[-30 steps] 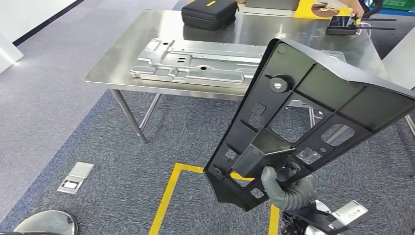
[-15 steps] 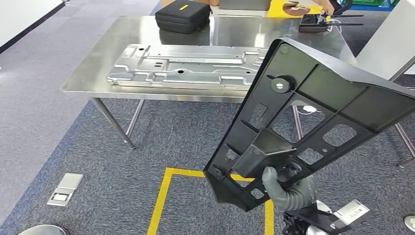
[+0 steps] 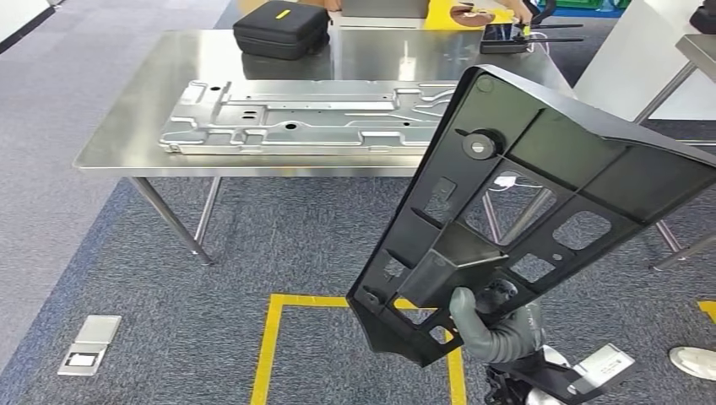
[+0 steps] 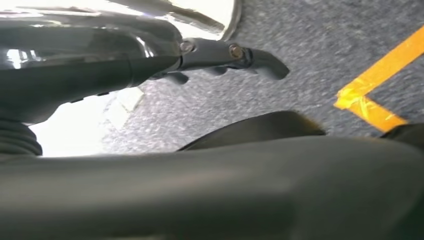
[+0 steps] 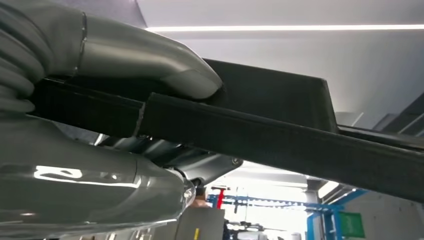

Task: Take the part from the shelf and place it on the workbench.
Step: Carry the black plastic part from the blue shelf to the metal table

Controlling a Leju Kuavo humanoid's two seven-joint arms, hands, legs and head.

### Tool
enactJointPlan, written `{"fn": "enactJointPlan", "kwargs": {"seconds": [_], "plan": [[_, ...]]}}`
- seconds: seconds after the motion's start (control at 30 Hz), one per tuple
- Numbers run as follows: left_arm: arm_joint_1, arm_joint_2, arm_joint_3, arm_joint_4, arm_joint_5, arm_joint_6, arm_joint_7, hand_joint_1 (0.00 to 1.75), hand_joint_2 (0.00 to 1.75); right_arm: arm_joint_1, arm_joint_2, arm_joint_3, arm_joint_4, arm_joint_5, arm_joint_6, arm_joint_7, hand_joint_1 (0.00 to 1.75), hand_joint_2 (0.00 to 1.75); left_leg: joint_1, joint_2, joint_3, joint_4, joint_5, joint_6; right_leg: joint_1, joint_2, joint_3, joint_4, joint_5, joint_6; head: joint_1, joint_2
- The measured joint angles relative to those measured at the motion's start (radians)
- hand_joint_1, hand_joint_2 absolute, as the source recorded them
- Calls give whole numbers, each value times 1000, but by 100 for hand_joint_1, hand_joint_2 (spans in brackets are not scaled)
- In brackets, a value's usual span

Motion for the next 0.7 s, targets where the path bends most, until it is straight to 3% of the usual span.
{"fn": "enactJointPlan", "kwargs": {"seconds": [0.1,0.13,0.17,0.2,0.27,0.33,0.37,0.43,0.5,0.6,0.63,0.7], "plan": [[1,0,0,0,0,0,1,0,175,-1,0,1,1,0,2,0,175,175,-5,30,3,-4,1,13,4,-33,-76,163,-86,2,0,0],[2,0,0,0,0,0,2,0,175,0,0,1,2,0,3,0,175,175,-8,39,3,-4,0,14,4,-34,-102,218,-104,3,0,0],[2,0,0,0,0,-1,3,0,175,1,0,1,4,0,3,0,175,175,-10,48,4,-4,-1,16,5,-35,-113,243,-104,3,0,0],[2,0,0,0,0,-1,3,0,175,1,0,1,5,0,3,0,175,175,-12,55,5,-3,-2,17,6,-37,-106,230,-84,1,0,0],[0,0,0,0,0,-1,3,0,175,1,0,1,6,0,3,0,175,175,-14,68,11,-3,-7,15,9,-56,-45,108,-16,-6,0,0],[-1,0,0,0,0,-1,3,0,175,0,0,1,6,0,3,0,175,175,-19,77,15,0,-13,9,18,-85,7,-2,21,-16,0,0],[-1,0,0,0,0,-1,3,0,175,0,0,1,6,0,3,1,175,175,-21,81,15,1,-14,5,22,-93,15,-21,21,-21,0,0],[-1,0,0,0,0,-1,3,0,175,1,0,1,6,-1,3,1,175,175,-21,90,17,0,-16,-1,24,-84,14,-25,21,-31,0,0],[-1,0,0,0,-2,-1,4,0,175,1,0,0,6,-1,2,-1,175,175,-20,81,18,6,-22,-7,21,-76,15,-28,24,-38,-1,0],[-3,0,0,0,-3,-3,5,0,175,1,3,0,6,-1,2,-3,175,175,-19,62,23,1,-20,20,22,-68,17,-23,19,-38,-1,0],[-4,0,0,0,-3,-3,5,0,175,1,3,0,6,0,2,-3,175,175,-18,63,27,-4,-20,21,22,-67,17,-22,19,-38,-1,0],[-4,0,0,0,-3,-4,6,0,175,1,3,-1,6,0,2,-3,175,175,-17,62,29,-7,-17,8,23,-66,18,-22,18,-39,-1,0]]}}
